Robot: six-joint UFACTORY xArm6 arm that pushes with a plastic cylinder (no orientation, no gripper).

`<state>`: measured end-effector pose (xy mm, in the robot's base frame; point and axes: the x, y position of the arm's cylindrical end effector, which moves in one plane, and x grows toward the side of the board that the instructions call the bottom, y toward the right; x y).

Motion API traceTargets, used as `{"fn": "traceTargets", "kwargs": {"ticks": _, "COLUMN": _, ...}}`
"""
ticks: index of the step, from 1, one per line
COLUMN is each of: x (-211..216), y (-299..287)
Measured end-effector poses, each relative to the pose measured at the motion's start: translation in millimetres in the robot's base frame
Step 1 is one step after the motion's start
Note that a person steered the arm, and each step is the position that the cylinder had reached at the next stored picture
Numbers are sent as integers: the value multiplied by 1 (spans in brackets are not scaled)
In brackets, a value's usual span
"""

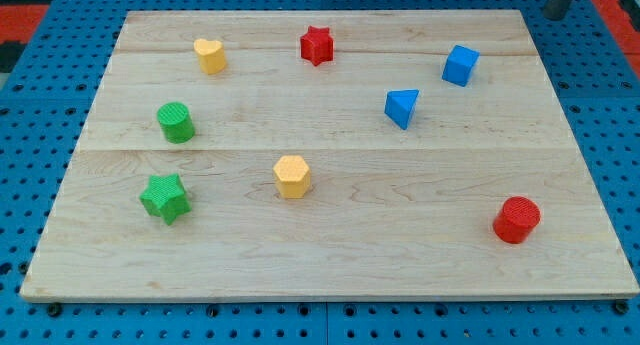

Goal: Slide the blue triangle right a bit

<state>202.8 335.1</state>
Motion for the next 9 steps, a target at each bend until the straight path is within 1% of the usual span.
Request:
{"fn": "traceTargets", "kwargs": {"ticks": 3, "x": 5, "y": 0}}
{"fn": "traceTargets", "kwargs": {"ticks": 4, "x": 70, "y": 2}}
{"fn": "traceTargets", "kwargs": {"ticks": 5, "x": 149, "y": 3}}
{"fn": "traceTargets", "kwargs": {"ticks": 6, "x": 210, "y": -14}}
{"fn": "traceTargets", "kwargs": {"ticks": 7, "x": 209, "y": -77}}
{"fn": "traceTargets", "kwargs": {"ticks": 8, "x": 172, "y": -143}}
{"fn": "traceTargets", "kwargs": {"ticks": 9, "x": 119, "y": -186}}
